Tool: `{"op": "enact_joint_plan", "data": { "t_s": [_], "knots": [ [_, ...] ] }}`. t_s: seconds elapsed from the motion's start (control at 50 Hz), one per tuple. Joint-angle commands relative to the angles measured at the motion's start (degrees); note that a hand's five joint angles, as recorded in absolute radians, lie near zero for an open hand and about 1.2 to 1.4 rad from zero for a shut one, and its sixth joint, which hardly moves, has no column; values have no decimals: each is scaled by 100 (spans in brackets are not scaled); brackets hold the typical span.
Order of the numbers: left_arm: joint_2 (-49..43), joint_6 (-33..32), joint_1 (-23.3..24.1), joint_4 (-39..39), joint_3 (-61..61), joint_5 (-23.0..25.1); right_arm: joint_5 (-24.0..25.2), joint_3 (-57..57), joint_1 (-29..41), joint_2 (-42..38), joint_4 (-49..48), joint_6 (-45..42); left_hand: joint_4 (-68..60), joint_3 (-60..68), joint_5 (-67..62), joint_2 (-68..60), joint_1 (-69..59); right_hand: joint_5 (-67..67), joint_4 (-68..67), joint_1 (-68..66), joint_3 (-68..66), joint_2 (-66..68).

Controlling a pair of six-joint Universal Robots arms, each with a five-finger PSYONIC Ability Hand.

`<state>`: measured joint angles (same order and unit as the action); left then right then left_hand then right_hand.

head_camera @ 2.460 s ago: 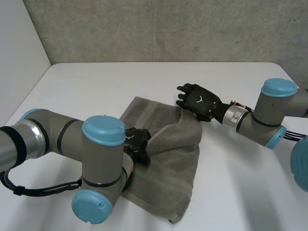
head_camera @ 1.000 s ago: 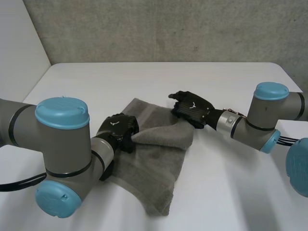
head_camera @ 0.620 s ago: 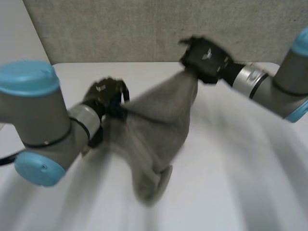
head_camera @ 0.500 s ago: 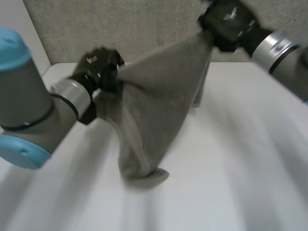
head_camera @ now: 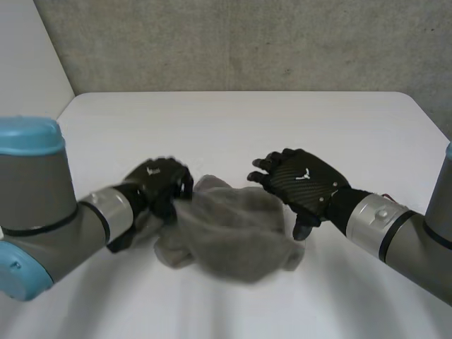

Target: Fold the towel.

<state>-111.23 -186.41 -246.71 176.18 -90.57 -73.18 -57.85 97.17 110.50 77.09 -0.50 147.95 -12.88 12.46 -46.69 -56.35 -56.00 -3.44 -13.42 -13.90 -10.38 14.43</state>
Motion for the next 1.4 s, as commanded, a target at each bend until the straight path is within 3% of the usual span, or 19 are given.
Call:
{"op": "enact_joint_plan", "data": {
  "t_s": [0.02, 0.14, 0.34, 0.44, 0.48, 0.54, 0.58, 0.64, 0.68, 0.8, 0.84, 0.96, 1.1, 1.24, 1.32, 1.4],
  "knots": [
    [-92, -537, -193, -145, -233, -47, 46, -155, -704, -10, -55, 1611, 288, -246, 1401, 1367, 1332, 344, 342, 390, 38, -443],
    [109, -520, -263, -145, -286, -38, 72, -103, -1030, -27, -117, 2527, 288, -246, 1620, 1585, 1551, 344, 342, 390, 38, -443],
    [382, -519, -299, -127, -602, -21, 107, 459, -1171, -177, -117, 2678, 288, -246, 1972, 1938, 1903, 344, 342, 390, 38, -443],
    [549, -493, -299, -127, -813, -12, 529, 926, -1171, -141, -249, 2581, 288, -246, 2342, 2307, 2273, 344, 342, 390, 38, -443],
    [602, -493, -290, -119, -866, -12, 958, 1171, -1163, -141, -415, 2477, 288, -246, 2612, 2578, 2543, 344, 342, 390, 38, -443],
    [708, -493, -290, -110, -954, -12, 1196, 1295, -1110, -185, -469, 2284, 288, -246, 3470, 3436, 3401, 253, 342, 299, 38, -352],
    [760, -484, -290, -127, -1033, -12, 1293, 1330, -1101, -220, -443, 2143, 288, -246, 4459, 4424, 4389, 35, 342, 81, 38, -134],
    [830, -467, -290, -145, -1121, -21, 1294, 1366, -1110, -247, -407, 1949, 288, -246, 4564, 4529, 4494, -135, 342, -90, 38, 36],
    [892, -432, -290, -145, -1182, -21, 1294, 1462, -1092, -387, -259, 1372, 288, -246, 4597, 4563, 4528, -720, 342, -674, 38, 621],
    [1165, -335, -299, -145, -1341, -21, 1338, 1524, -1136, -440, 102, 745, 288, -246, 4597, 4563, 4528, -1094, 342, -1048, 38, 995],
    [1322, -335, -299, -145, -1437, -29, 1355, 1576, -1180, -440, 243, 543, 288, -246, 4530, 4496, 4461, -1764, 342, -1718, 38, 1665],
    [1464, -335, -299, -127, -1587, -38, 1347, 1769, -1207, -388, 261, 507, 288, -246, 4446, 4411, 4377, -2422, 342, -2377, 38, 2323],
    [1464, -335, -272, -66, -1771, -21, 1355, 1980, -1207, -317, 208, 516, 288, -246, 3019, 2985, 2950, -2507, 342, -2461, 38, 2408],
    [1376, -335, -211, -57, -1859, -21, 1347, 1990, -1136, -387, -46, 542, 288, -246, 2747, 2713, 2678, -2826, 342, -2780, 38, 2727],
    [1271, -326, -202, -5, -1912, -21, 1347, 1919, -1110, -396, -126, 595, 288, -246, 2261, 2227, 2192, -3398, 342, -3353, 38, 3299],
    [1191, -326, -202, 57, -1921, -21, 1347, 1832, -1066, -475, -406, 963, 288, -246, 1872, 1838, 1803, -4991, 342, -4945, 38, 4891]
  ]
}}
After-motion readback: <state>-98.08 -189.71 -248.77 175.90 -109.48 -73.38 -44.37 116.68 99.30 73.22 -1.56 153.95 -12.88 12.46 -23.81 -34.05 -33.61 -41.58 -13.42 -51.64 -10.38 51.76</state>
